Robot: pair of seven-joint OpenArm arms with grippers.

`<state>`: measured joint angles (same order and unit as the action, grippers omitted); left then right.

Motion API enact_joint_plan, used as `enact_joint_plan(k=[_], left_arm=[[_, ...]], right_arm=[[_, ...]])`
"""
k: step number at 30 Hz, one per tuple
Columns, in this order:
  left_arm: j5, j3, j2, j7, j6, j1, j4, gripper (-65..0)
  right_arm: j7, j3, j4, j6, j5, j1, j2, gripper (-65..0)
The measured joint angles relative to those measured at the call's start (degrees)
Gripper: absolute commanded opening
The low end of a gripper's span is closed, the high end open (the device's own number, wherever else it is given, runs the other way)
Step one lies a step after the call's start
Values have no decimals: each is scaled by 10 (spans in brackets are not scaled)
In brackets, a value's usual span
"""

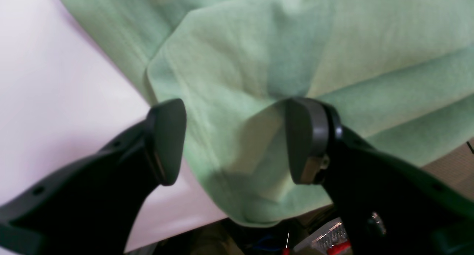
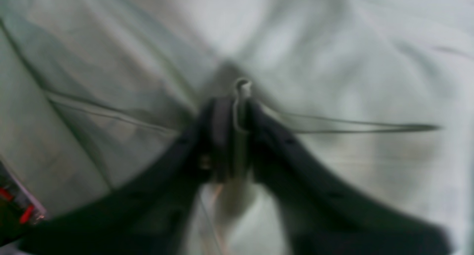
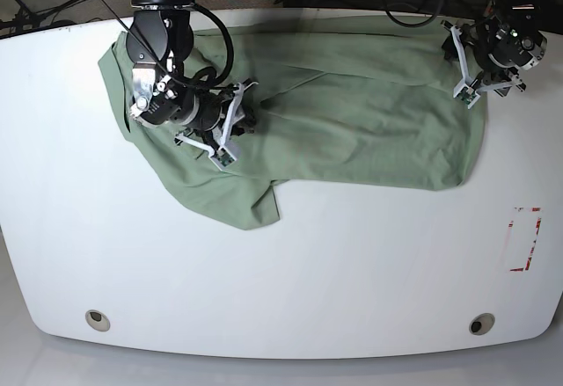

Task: Fold the T-shirt properly
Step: 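Grasp the shirt body with the right gripper and pull it along the edge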

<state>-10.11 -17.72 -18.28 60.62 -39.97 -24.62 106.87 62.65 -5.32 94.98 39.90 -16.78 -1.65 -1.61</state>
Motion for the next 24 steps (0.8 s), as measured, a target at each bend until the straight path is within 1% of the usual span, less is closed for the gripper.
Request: enact_joint_plan(k=[2,4,6,9,12,15,19,22,24], left_arm=[[0,0,0,0,0,0,0,-265],[0,0,0,0,0,0,0,-265],[0,0,0,0,0,0,0,-265],[0,3,0,-2,0,0,-9,-265],[-5,5,-3,-4,0,1,-18,-265],[-5,5,-3,-4,0,3,-17,-265],[-4,5,-1,-2,0,4,-15,-265],[-4,5,0,2,0,9,-11,-265],[-2,5,5,2,0,15,-3,-265]], right_arm=[[5,0,-14,0,2,3,5,-273],[3,0,-14,0,-3,7,5,-219],[4,-16,-2,1,-7,9,6,-212],[19,-85,47,0,-12,15,6,-211],[39,-132,51,0,2,40,-2,-211],[31,-148,12,0,-10,80,-42,-212],[33,-152,-67,0,-3,136,-77,-212],[-4,-148,-136,-1,0,178,-104,-212],[-23,-146,-185,2,-2,204,-115,-212]])
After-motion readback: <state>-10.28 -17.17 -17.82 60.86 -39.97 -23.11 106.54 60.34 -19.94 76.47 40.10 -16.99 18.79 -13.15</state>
